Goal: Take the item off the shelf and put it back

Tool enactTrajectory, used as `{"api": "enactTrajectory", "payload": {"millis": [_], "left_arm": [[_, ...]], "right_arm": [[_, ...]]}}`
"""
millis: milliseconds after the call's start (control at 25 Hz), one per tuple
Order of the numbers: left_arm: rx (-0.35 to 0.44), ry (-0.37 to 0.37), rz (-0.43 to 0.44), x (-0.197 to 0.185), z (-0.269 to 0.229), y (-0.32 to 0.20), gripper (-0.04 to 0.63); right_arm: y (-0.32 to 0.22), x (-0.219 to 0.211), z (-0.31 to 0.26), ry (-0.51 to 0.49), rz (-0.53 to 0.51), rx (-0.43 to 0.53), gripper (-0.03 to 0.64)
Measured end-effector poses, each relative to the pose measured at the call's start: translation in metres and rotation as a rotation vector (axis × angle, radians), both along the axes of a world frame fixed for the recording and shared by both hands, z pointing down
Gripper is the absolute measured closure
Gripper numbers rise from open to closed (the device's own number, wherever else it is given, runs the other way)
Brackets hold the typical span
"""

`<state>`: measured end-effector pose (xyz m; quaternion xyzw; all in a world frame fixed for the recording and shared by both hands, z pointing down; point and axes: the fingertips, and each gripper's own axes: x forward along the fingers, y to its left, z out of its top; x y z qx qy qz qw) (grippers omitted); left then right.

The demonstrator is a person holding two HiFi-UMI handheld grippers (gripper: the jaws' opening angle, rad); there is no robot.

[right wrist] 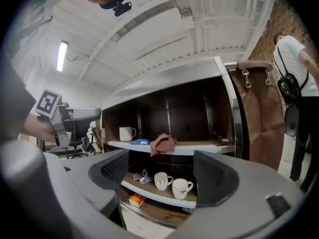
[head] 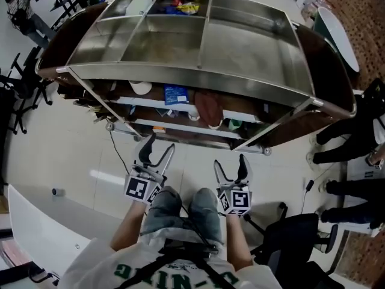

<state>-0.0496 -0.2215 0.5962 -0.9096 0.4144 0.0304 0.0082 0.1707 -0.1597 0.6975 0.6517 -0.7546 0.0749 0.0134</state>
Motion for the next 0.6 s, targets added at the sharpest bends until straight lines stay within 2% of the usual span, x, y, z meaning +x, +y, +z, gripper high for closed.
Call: {"api": "enactTrajectory", "payload": {"millis": [240,440,600], "left_arm": [[0.053,-0.021,-0.017,-0.006,0.099,-0.043,0.345],[0.051,0.007,-0.037,-0.002,0.158,-0.073,0.345],[0.053,-0.009,-0.035,0.002,0.189,-0.077,0.344]], "right_arm": [[-0.064,0.010,0.125,0.011,0.025,0.016,0.198],[-0.115,0.013,0.202,0.059,0.036,0.014,0.195],[-0.152,0.015,0.239,0.059,0.095,-0.012,0.135]]}}
